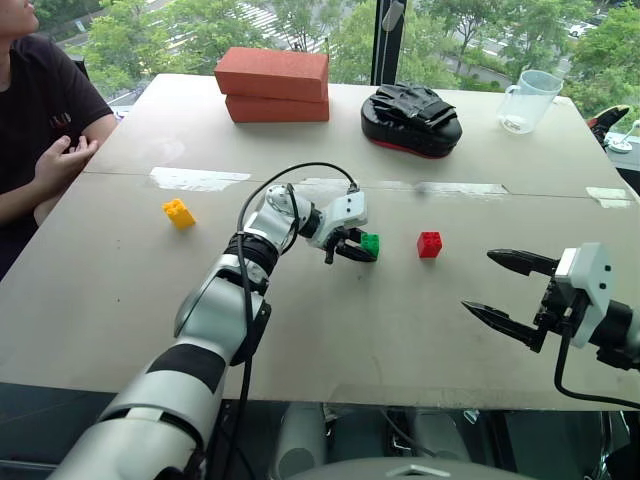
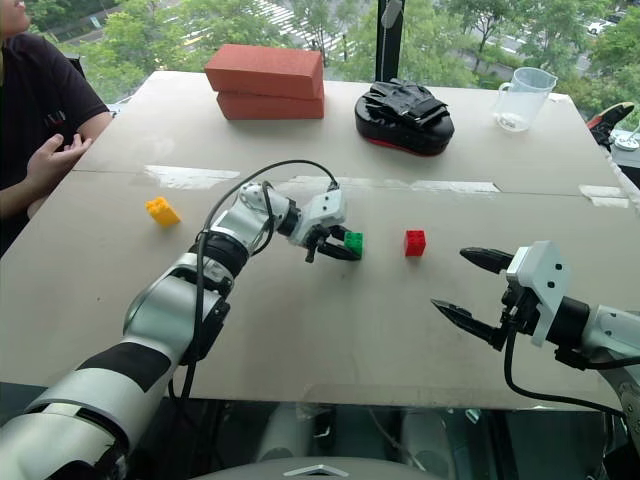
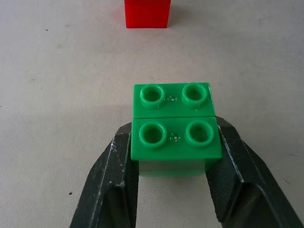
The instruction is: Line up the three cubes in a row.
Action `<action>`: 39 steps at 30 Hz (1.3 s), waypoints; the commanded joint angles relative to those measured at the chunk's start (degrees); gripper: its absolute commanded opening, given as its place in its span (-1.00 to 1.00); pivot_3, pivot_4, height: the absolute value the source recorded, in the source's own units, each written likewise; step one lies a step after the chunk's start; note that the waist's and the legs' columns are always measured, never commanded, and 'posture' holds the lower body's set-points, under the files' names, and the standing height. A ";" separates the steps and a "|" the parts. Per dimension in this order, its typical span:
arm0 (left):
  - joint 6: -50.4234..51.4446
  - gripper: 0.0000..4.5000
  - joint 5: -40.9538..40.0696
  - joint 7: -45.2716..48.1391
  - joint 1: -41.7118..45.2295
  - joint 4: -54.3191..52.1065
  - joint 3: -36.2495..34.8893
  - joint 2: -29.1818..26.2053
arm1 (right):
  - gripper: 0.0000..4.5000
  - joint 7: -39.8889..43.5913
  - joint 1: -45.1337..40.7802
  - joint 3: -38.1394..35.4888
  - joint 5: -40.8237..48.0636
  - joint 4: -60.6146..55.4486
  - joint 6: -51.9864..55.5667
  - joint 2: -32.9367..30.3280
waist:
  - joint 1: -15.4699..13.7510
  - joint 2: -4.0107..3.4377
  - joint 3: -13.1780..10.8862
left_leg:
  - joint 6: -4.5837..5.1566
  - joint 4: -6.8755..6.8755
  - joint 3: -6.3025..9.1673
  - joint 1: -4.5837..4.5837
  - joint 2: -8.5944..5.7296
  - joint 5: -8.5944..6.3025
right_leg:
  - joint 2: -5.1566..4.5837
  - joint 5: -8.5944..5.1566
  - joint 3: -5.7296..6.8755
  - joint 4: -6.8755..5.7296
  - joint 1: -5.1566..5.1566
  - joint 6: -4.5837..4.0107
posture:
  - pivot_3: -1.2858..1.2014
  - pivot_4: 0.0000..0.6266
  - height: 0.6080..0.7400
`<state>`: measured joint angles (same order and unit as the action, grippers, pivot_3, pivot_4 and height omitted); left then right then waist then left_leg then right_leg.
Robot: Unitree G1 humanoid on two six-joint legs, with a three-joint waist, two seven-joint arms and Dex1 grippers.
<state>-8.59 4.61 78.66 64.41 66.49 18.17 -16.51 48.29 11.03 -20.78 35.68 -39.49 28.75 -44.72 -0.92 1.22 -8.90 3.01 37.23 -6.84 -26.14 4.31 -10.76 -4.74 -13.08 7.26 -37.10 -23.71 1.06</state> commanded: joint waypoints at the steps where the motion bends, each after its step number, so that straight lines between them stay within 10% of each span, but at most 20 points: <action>1: -0.92 0.05 0.09 0.74 1.70 0.29 -1.65 0.18 | 1.00 -0.30 0.50 -1.96 0.89 -2.00 0.08 -0.95 | -0.01 0.00 0.00 | 0.00 0.00 0.01 0.00 0.00 0.00 | 0.00 0.00 0.01 0.00 0.00 0.00 | 0.03 -0.52 1.00; 6: -0.41 0.89 -1.55 -0.33 1.20 -2.54 -4.60 -1.77 | 1.00 -0.41 -0.11 -1.64 1.49 -2.35 0.25 -1.13 | 0.03 0.00 0.00 | 0.00 0.00 0.01 -0.01 0.00 0.00 | 0.00 0.00 0.00 -0.01 0.00 0.00 | 0.03 -0.52 1.00; 13: 21.54 0.89 -11.12 0.56 -13.72 -35.79 -13.83 -14.42 | 1.00 -0.09 -4.68 1.92 3.15 -1.56 -0.02 -0.38 | 1.25 -0.01 -0.02 | -0.01 -0.06 0.06 0.12 0.07 0.00 | 0.06 0.00 -0.19 -0.14 -0.01 -0.01 | 0.03 -0.52 1.00; 22: 55.22 0.89 -20.40 -26.40 -38.41 -74.52 -38.60 -19.58 | 1.00 1.16 -13.72 10.01 4.17 2.53 -0.32 2.10 | 1.02 0.02 -0.01 | -0.02 0.10 0.17 0.30 0.20 0.00 | -0.03 -0.15 -0.18 -0.30 0.11 -0.17 | 0.03 -0.52 1.00; 31: 57.54 0.89 -10.34 -63.07 -39.29 -74.05 -47.64 -9.99 | 1.00 3.94 -21.86 16.20 2.96 7.55 -1.57 4.01 | -0.20 0.12 0.01 | -0.02 0.08 0.18 0.36 -0.02 0.00 | -0.16 -0.04 -0.17 -0.40 0.18 0.03 | 0.03 -0.52 1.00; 39: 49.95 0.89 -10.26 -73.73 -35.61 -63.43 -47.63 -7.13 | 1.00 5.54 -23.86 17.24 2.01 9.03 -2.24 3.71 | -0.03 0.19 0.01 | -0.02 0.08 0.13 0.36 -0.06 0.00 | -0.16 -0.03 -0.18 -0.52 0.17 0.04 | 0.03 -0.52 1.00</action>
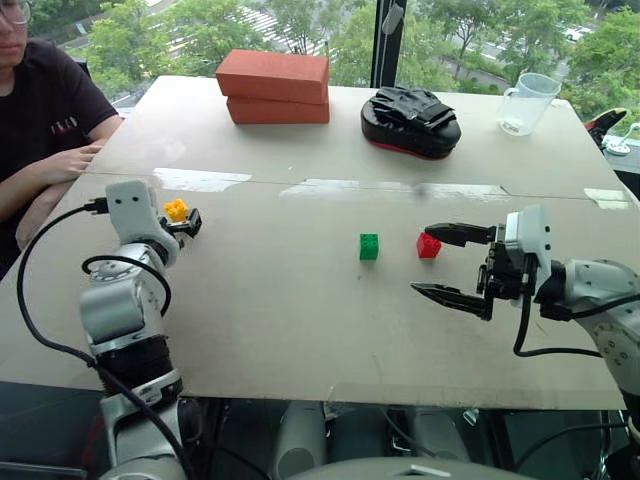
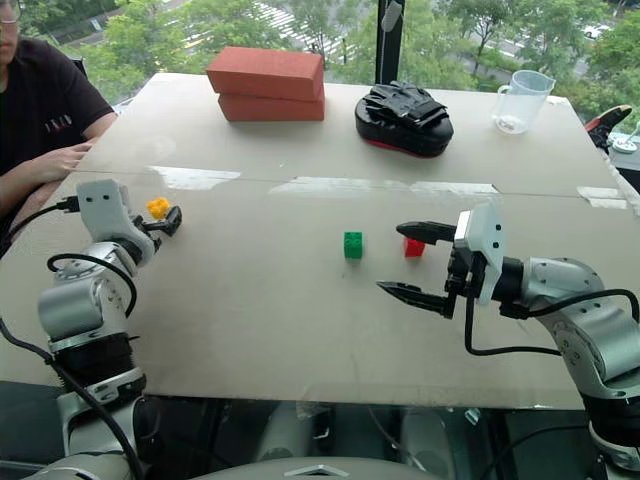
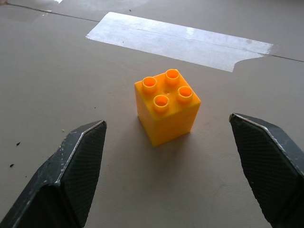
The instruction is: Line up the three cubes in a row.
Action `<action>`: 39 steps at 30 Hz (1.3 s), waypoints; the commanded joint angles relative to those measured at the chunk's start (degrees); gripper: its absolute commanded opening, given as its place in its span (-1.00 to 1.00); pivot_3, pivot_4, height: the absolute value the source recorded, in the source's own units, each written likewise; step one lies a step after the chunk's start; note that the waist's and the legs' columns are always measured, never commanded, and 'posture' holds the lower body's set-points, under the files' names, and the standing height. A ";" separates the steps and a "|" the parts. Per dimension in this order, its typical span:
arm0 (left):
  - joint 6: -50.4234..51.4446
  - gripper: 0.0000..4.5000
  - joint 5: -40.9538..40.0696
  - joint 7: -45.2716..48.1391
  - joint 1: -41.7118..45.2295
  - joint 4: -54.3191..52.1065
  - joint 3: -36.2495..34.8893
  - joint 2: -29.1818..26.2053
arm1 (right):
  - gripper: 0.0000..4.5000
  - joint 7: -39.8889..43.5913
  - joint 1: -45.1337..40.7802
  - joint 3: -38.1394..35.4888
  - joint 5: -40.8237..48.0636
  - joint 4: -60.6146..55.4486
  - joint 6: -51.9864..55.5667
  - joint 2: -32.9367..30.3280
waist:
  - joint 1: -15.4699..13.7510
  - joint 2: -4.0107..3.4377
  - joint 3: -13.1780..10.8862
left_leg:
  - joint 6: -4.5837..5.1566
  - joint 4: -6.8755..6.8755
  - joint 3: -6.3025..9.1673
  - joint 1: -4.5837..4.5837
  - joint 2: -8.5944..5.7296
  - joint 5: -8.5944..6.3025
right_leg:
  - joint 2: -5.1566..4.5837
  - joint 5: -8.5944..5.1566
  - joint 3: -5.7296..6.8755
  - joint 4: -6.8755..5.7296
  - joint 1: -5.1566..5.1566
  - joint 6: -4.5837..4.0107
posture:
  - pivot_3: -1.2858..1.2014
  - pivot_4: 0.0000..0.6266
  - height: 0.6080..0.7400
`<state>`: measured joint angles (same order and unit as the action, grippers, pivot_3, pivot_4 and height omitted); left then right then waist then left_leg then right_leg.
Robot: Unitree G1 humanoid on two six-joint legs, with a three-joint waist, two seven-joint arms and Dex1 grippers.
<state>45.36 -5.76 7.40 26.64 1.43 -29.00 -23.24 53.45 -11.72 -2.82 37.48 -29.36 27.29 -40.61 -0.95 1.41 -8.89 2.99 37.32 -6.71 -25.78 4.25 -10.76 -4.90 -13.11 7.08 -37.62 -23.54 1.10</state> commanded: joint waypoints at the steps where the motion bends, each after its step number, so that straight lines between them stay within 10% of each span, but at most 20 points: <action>1: -5.34 0.89 0.29 -3.31 2.80 3.41 -0.17 -0.43 | 1.00 0.37 -1.18 -0.75 0.13 -1.19 -0.70 -0.51 | 0.01 0.01 0.01 | 0.00 0.00 0.00 0.00 0.00 0.00 | 0.00 0.01 0.01 0.00 0.00 -0.01 | 0.03 -0.52 1.00; 10: -17.48 0.89 0.78 -7.56 11.70 23.18 2.65 -1.36 | 1.00 -0.56 -1.22 -1.37 0.43 -2.55 0.42 -1.22 | -0.03 0.10 -0.01 | 0.00 0.00 -0.02 -0.02 -0.02 0.00 | -0.02 0.08 0.03 0.01 0.00 -0.13 | 0.03 -0.52 1.00; 16: -21.33 -0.20 0.53 -8.82 11.65 27.05 4.78 -1.20 | 1.00 -1.08 -0.46 -2.83 0.76 -3.36 1.08 -2.31 | 0.16 0.20 -0.06 | 0.00 -0.03 -0.10 -0.02 -0.01 0.00 | -0.01 0.09 -0.02 0.01 -0.05 -0.14 | 0.03 -0.52 1.00; 19: -21.44 -0.42 0.12 -7.32 10.16 24.46 5.97 -1.87 | 1.00 -1.70 0.47 -3.42 0.89 -3.88 1.06 -2.64 | 0.10 0.21 -0.05 | 0.00 -0.03 -0.09 -0.01 0.01 0.00 | -0.02 0.09 -0.02 0.01 -0.05 -0.14 | 0.03 -0.52 1.00; 29: -29.45 -0.42 -10.20 47.93 6.77 14.81 25.22 -11.19 | 1.00 -5.34 5.79 -6.52 0.99 -7.46 1.35 -2.73 | 0.05 0.19 -0.04 | -0.26 -0.03 -0.10 -0.05 0.01 -0.15 | -0.12 -0.01 0.03 0.06 -0.07 -0.35 | 0.03 -0.52 1.00; 33: -42.48 -0.42 -6.70 73.39 17.30 32.14 34.88 -12.48 | 1.00 -7.29 9.92 -9.30 0.53 -9.84 1.32 -2.89 | -0.18 0.18 -0.05 | -0.24 -0.03 -0.08 -0.05 0.00 -0.14 | -0.07 -0.07 0.09 0.04 -0.08 -0.31 | 0.03 -0.52 1.00; 39: -60.24 -0.42 0.15 83.51 28.38 54.85 39.73 -9.46 | 1.00 -9.71 14.44 -12.17 1.34 -13.98 2.16 -3.11 | 0.14 0.18 -0.05 | 0.07 -0.03 -0.15 -0.14 -0.02 -0.06 | -0.07 -0.14 0.00 0.13 -0.14 -0.19 | 0.03 -0.52 1.00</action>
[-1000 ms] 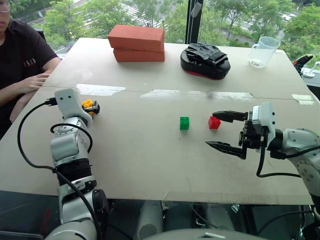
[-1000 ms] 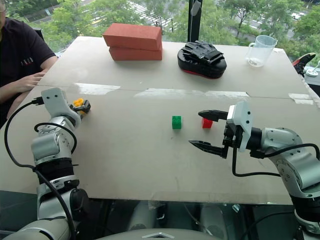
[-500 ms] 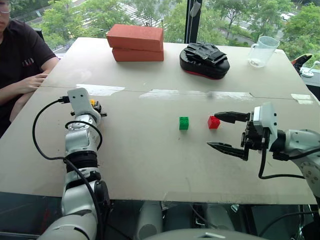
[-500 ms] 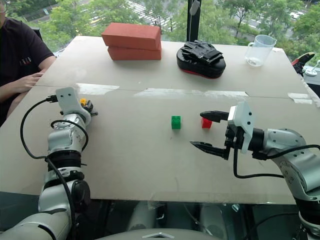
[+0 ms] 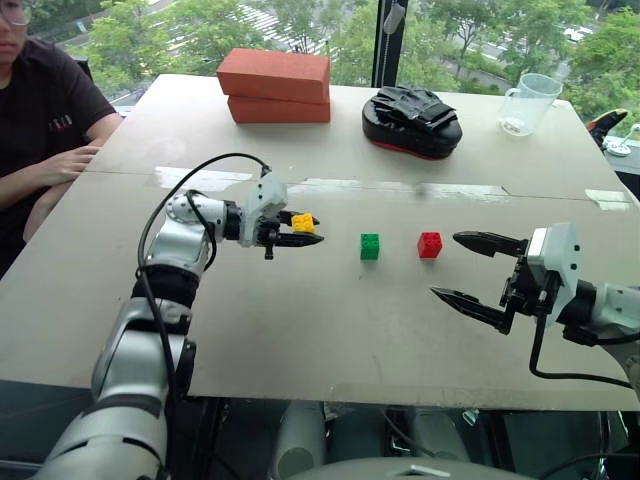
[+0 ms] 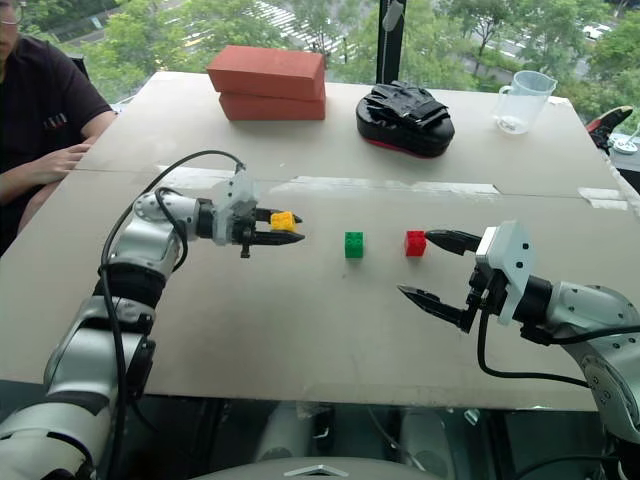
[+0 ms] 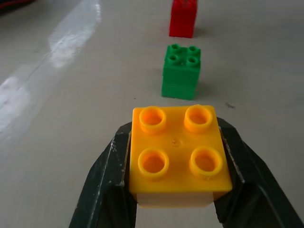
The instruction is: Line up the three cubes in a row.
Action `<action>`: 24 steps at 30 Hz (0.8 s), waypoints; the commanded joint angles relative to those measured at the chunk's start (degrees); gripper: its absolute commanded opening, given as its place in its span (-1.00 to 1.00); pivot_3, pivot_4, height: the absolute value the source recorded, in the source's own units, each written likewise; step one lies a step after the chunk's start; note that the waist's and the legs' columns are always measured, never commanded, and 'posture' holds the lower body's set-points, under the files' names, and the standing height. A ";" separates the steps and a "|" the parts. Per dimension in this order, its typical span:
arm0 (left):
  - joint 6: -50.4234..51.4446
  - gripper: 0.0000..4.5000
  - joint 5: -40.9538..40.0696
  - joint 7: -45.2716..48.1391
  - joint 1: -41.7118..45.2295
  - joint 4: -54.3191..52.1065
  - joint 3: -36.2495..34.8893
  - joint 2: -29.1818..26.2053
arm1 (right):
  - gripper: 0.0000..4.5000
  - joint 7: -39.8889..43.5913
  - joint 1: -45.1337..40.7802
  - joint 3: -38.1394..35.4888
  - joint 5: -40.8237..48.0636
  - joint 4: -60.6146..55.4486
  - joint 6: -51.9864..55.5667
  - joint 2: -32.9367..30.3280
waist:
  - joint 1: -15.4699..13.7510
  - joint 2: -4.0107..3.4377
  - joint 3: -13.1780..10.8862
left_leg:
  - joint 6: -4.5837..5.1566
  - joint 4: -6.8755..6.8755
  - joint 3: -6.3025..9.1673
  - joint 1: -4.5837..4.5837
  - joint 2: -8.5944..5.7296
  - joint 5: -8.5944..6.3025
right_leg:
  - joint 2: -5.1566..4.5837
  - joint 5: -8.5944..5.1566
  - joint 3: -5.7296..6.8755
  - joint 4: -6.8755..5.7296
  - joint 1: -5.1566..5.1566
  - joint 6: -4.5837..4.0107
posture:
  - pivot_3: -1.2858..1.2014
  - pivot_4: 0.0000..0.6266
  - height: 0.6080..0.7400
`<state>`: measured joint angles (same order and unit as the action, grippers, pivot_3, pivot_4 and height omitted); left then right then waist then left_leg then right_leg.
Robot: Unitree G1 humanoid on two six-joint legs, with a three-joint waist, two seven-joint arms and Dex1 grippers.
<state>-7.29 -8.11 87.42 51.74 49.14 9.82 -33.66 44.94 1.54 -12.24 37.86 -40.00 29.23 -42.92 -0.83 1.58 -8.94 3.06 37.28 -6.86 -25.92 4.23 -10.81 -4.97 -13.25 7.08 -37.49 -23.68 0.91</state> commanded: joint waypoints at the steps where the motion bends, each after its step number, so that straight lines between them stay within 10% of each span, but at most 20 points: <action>1: -9.04 -0.42 3.14 4.17 4.49 9.55 0.97 1.47 | 1.00 -1.48 1.80 -3.13 0.98 -3.78 0.34 -0.84 | 0.04 0.01 0.00 | 0.03 0.00 -0.01 -0.04 0.00 -0.02 | 0.01 0.02 0.00 0.02 -0.03 0.03 | 0.03 -0.52 1.00; 24: -16.90 -0.42 10.99 1.48 10.74 22.65 -0.01 4.01 | 1.00 -1.72 6.63 -7.44 2.63 -5.70 1.18 -3.47 | -0.02 0.03 -0.01 | 0.06 0.05 0.09 -0.10 0.02 -0.03 | 0.03 -0.01 0.01 0.00 -0.06 0.10 | 0.03 -0.52 1.00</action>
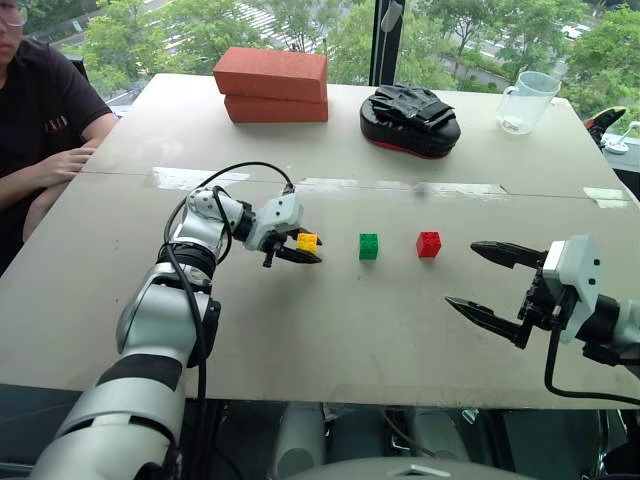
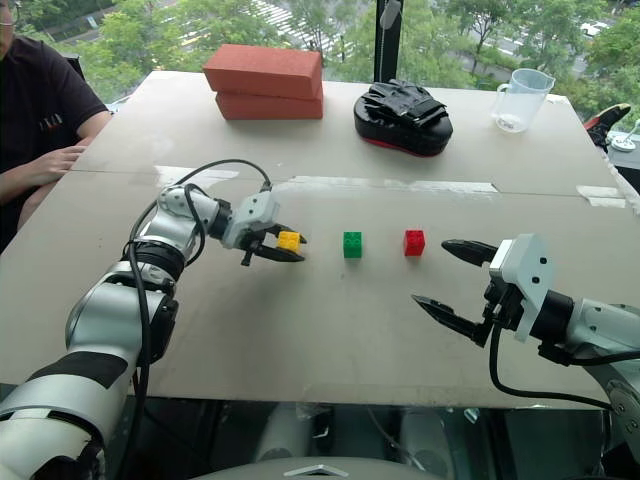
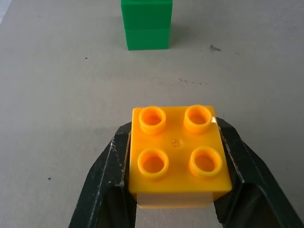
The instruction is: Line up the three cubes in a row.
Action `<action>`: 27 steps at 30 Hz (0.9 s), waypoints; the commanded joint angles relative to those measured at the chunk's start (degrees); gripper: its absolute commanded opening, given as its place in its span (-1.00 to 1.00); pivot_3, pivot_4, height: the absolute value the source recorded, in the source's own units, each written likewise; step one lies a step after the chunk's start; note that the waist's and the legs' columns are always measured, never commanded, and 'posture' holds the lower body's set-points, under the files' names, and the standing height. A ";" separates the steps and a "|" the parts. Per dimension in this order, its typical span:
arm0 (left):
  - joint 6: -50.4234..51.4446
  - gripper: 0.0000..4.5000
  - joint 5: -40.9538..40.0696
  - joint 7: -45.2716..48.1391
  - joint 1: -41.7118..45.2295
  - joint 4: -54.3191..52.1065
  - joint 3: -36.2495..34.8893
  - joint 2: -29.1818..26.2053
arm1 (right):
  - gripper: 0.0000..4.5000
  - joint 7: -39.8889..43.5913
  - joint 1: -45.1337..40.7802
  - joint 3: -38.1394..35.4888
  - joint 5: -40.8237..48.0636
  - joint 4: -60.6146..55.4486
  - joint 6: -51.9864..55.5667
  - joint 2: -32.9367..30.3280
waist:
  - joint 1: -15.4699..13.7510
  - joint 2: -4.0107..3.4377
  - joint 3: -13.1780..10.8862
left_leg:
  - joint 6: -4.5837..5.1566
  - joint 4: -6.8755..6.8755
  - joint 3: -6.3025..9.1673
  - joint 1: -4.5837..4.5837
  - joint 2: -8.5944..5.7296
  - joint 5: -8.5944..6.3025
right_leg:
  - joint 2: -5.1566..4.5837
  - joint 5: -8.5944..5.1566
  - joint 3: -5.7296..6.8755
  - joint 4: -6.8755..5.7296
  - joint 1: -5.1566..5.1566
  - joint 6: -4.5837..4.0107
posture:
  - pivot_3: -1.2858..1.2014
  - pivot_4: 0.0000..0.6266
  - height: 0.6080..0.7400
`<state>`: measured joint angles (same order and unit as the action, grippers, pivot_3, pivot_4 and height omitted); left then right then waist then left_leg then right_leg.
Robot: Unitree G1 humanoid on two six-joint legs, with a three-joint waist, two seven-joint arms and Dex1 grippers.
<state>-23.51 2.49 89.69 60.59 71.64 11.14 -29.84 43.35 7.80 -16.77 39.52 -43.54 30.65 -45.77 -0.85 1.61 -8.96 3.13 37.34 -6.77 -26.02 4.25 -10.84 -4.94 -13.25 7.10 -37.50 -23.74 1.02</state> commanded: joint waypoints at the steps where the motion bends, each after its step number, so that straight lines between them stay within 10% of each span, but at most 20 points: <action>1: -0.64 -0.42 0.58 -1.05 1.91 0.26 -1.32 0.32 | 1.00 -0.18 0.60 -3.09 1.08 -2.31 -0.23 -0.68 | 0.01 0.00 0.00 | 0.00 0.00 0.00 0.00 0.00 0.00 | 0.00 0.00 0.00 0.00 0.00 0.00 | 0.03 -0.52 1.00; 8: -0.21 -0.42 1.69 -2.61 2.04 1.16 -1.26 1.05 | 1.00 -0.48 1.75 -4.32 1.73 -3.31 0.45 -0.90 | 0.01 0.00 0.00 | 0.00 0.00 0.01 0.01 -0.01 0.00 | 0.00 0.01 0.00 -0.01 0.00 0.02 | 0.03 -0.52 1.00; 9: -0.19 0.05 1.83 -3.13 1.98 1.24 -1.33 1.07 | 1.00 -0.56 1.86 -4.41 1.81 -3.43 0.56 -0.95 | 0.01 0.00 0.00 | 0.00 0.00 0.01 0.00 0.00 0.00 | 0.00 0.01 0.00 -0.01 0.00 0.01 | 0.03 -0.52 1.00; 13: 1.28 0.83 0.26 -3.65 1.60 0.55 -3.43 0.59 | 1.00 -0.70 2.46 -4.60 1.91 -3.76 0.68 -1.01 | 0.02 0.00 0.00 | 0.00 0.00 0.01 0.00 0.00 0.00 | 0.00 0.01 0.00 -0.01 0.00 0.02 | 0.03 -0.52 1.00; 17: 3.90 0.83 -3.18 -1.41 -0.99 -3.75 -6.97 -1.61 | 1.00 -0.10 3.23 -4.61 1.47 -3.04 0.06 -1.02 | 0.07 0.01 0.00 | 0.00 0.00 0.01 0.01 0.00 0.00 | 0.01 0.01 0.00 -0.02 0.00 0.02 | 0.03 -0.52 1.00; 27: 45.08 0.83 -23.74 -18.23 -39.05 -69.04 -24.43 -9.59 | 1.00 3.57 7.58 -5.75 -2.55 3.61 -4.36 0.12 | 1.06 -0.03 0.00 | -0.01 -0.02 0.04 0.08 0.08 0.00 | -0.08 -0.02 -0.30 -0.07 0.07 0.12 | 0.03 -0.52 1.00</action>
<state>14.17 -16.29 75.90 23.83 14.24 -9.24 -38.54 45.97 15.05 -20.69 37.63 -40.54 28.31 -45.71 0.21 1.58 -8.96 3.12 37.32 -6.71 -25.94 4.32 -10.85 -5.04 -13.31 6.79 -37.56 -23.66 1.11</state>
